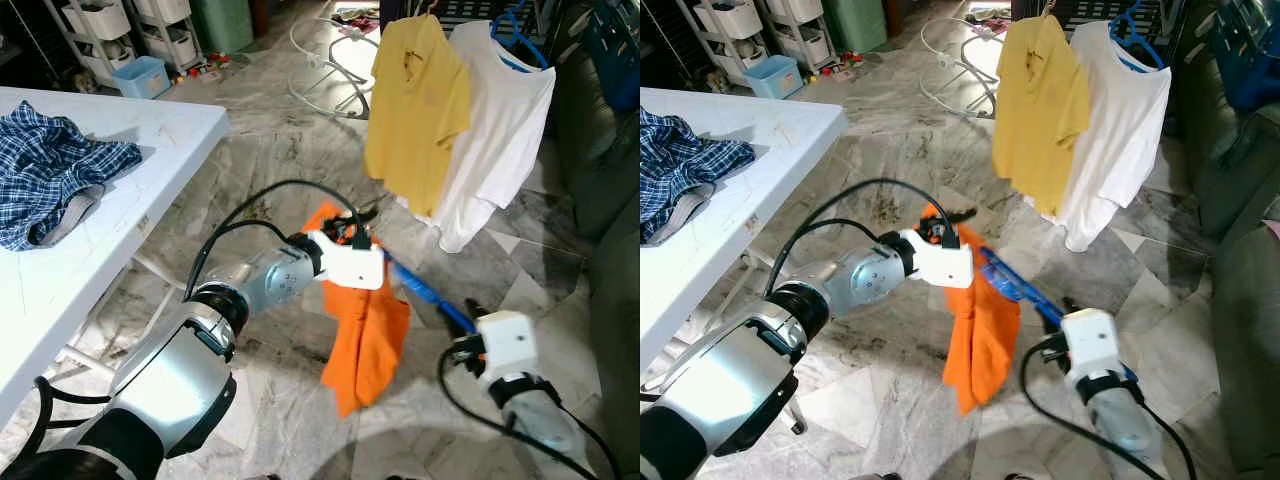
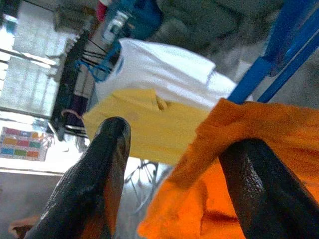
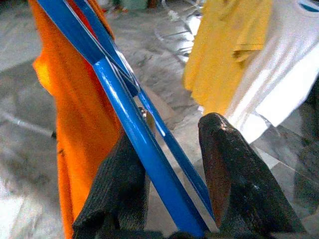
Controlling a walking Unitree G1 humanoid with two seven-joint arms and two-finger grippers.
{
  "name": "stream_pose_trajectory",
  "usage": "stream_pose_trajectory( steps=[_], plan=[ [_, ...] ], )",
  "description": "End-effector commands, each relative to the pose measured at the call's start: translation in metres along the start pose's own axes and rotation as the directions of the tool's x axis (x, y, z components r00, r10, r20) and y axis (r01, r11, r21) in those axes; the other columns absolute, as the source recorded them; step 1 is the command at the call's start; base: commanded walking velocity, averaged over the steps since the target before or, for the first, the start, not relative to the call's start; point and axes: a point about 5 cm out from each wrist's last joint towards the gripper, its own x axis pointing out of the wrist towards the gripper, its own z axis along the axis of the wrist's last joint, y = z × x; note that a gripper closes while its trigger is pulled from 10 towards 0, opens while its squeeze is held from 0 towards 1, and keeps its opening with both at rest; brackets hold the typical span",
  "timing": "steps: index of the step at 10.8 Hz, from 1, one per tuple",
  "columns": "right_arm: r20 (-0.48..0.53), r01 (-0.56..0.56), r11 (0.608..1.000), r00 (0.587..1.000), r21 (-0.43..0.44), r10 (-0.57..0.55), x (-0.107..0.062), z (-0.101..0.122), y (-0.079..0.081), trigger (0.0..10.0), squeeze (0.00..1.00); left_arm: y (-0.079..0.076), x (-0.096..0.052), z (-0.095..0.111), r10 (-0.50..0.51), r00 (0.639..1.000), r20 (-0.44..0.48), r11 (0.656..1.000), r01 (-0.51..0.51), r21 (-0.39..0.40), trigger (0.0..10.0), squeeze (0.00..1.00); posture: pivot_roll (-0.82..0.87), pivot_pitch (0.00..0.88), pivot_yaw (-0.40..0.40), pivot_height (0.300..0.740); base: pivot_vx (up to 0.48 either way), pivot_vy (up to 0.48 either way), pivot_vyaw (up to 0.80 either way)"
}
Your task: Hang hanger
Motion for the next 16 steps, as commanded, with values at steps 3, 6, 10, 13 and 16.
stream_pose_trajectory(
  steps=[3, 6, 10, 13, 16],
  plan=[
    [0.088, -0.002, 0.998, 0.996, 0.061, -0.003, 0.007, 0.012, 0.001, 0.0, 0.0, 0.011, 0.004, 0.013, 0.088, 0.992, 0.093, 0.995, -0.083, -0.061, 10.0, 1.0, -0.07, 0.097, 0.09, 0.74, 0.0, 0.0, 0.0],
    [0.204, -0.019, 0.97, 0.978, 0.242, -0.032, 0.011, 0.026, 0.003, 0.0, 0.0, 0.009, 0.004, 0.019, 0.148, 0.98, 0.131, 0.978, -0.125, -0.168, 10.0, 1.0, -0.06, 0.091, 0.088, 0.74, 0.0, 0.0, 0.0],
    [0.317, -0.09, 0.907, 0.947, 0.412, -0.05, 0.013, 0.043, 0.005, 0.0, 0.0, 0.005, 0.001, 0.012, 0.185, 0.98, 0.07, 0.953, -0.162, -0.256, 10.0, 1.0, -0.06, 0.088, 0.083, 0.74, 0.0, 0.0, 0.0],
    [0.294, -0.096, 0.901, 0.955, 0.422, -0.036, 0.009, 0.038, 0.005, 0.0, 0.0, 0.009, -0.003, 0.005, 0.251, 0.968, 0.018, 0.896, -0.226, -0.381, 10.0, 1.0, -0.07, 0.09, 0.079, 0.74, 0.0, 0.0, 0.0],
    [0.226, -0.002, 0.881, 0.967, 0.473, -0.119, 0.002, 0.023, -0.003, 0.0, 0.0, -0.016, -0.008, -0.011, 0.198, 0.973, -0.12, 0.641, -0.221, -0.735, 10.0, 1.0, -0.07, 0.095, 0.072, 0.74, 0.0, 0.0, 0.0]
  ],
)
